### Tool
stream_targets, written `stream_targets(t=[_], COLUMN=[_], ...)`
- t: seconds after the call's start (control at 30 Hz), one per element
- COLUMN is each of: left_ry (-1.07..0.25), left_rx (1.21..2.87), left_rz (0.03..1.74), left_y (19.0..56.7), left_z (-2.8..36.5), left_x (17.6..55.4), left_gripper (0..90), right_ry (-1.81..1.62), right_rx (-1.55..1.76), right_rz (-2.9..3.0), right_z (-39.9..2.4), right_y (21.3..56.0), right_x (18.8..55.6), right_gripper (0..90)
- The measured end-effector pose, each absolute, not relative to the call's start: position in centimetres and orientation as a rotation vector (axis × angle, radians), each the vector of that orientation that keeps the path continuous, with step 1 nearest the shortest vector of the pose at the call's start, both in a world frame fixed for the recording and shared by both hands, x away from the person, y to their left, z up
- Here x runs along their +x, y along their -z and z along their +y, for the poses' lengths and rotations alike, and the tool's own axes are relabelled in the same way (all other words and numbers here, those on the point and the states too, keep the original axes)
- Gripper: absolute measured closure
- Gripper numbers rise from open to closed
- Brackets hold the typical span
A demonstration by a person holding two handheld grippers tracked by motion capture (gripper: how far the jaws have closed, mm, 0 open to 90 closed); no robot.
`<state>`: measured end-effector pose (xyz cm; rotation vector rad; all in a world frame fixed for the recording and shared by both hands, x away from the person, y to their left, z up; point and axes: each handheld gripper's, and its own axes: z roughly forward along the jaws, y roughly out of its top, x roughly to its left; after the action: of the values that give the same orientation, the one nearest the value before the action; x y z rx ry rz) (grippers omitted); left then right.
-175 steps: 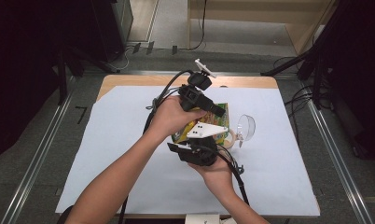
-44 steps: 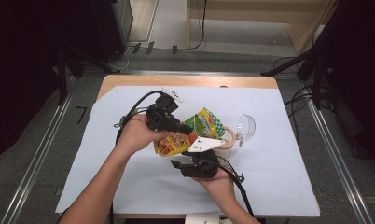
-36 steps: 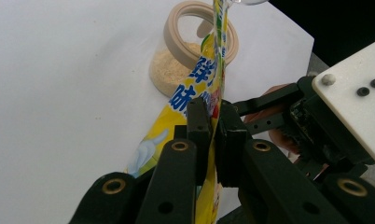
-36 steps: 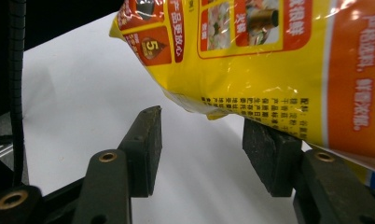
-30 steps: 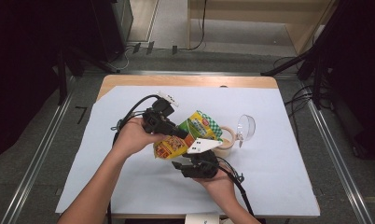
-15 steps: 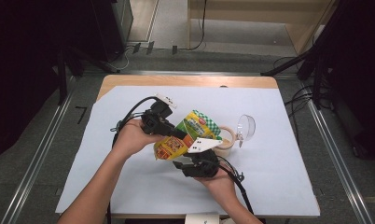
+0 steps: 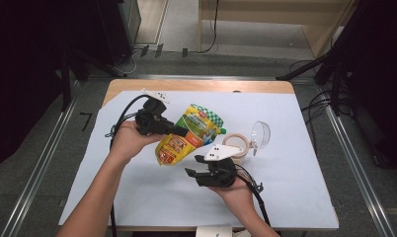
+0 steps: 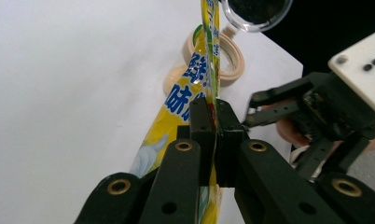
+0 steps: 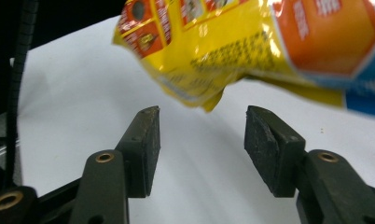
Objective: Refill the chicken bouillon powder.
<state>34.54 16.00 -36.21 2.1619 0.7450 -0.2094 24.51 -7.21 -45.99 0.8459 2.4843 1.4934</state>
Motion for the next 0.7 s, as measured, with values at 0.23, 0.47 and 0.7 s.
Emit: stream_targets(t=[0.23, 0.47, 0.7], left_ry=[0.149, 0.084, 0.097], left_rx=[2.101, 2.080, 2.077], left_rz=[0.794, 0.831, 0.900], left_y=[36.0, 37.1, 39.4], left_z=[17.7, 18.2, 18.6], left_x=[35.4, 36.6, 37.8], left_gripper=[89.8, 89.9, 89.9], right_ry=[-1.525, -1.542, -1.527], right_rx=[0.843, 0.885, 0.895], right_rz=[2.484, 2.477, 2.470], right_z=[-8.4, -9.6, -9.9], right_y=[45.1, 45.2, 45.2], right_x=[23.4, 23.1, 23.4], right_gripper=[46.1, 45.6, 45.7])
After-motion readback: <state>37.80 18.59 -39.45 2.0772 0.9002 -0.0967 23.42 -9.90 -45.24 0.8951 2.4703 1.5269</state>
